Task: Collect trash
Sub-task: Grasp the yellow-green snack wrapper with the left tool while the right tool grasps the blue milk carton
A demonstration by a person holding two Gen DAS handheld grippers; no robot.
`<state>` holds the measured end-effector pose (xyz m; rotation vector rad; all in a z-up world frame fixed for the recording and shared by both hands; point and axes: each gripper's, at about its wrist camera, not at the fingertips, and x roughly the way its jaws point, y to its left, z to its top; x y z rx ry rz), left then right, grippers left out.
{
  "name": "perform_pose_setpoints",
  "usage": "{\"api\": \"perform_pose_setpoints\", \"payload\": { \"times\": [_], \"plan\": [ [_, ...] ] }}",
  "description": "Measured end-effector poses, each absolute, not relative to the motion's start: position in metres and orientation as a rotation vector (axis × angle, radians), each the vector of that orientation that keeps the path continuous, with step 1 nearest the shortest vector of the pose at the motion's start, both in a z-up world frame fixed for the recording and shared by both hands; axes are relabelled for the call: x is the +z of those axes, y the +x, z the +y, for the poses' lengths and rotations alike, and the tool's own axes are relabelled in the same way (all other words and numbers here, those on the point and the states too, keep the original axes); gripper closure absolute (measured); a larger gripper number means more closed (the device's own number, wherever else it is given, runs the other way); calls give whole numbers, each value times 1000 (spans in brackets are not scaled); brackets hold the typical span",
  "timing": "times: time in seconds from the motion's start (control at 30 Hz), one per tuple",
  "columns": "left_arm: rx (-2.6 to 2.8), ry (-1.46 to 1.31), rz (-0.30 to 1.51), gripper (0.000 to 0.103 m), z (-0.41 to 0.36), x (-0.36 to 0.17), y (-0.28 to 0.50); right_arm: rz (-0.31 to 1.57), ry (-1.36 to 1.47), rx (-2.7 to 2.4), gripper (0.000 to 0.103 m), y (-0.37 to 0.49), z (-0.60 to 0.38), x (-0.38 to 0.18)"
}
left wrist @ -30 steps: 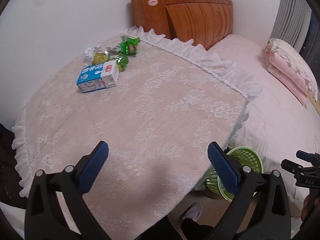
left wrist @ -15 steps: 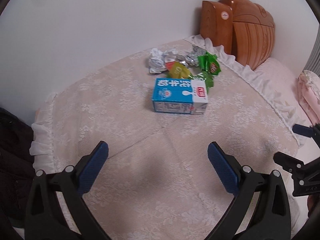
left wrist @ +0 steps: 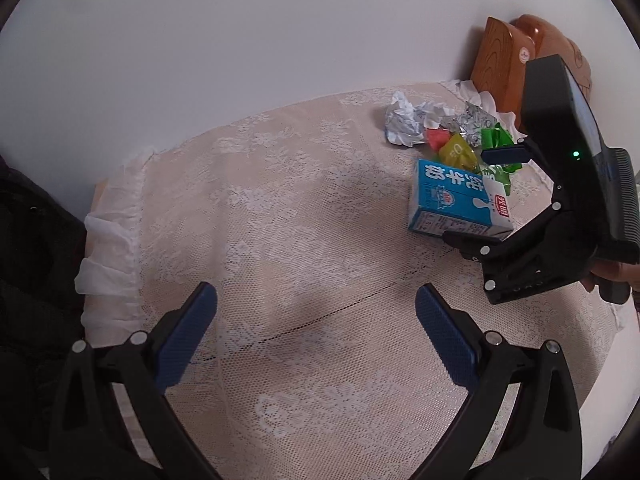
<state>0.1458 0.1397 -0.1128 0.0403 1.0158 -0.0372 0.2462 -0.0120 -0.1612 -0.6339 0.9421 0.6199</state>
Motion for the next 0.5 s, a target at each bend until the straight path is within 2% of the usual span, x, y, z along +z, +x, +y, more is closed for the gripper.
{"api": "perform_pose_setpoints", "payload": {
  "times": [0.17,0.33,0.5],
  "plan": [
    [-21,25,1020,8,147,-115,149,996,-644,630,22,258,-7,-175],
    [-27,17,1025,8,144,-116,152,1022,-540,617,24,255,-17,-169],
    [-66,12,1021,8,127,-115,154,1026,-302,566,25,235,-56,-146]
  ]
}}
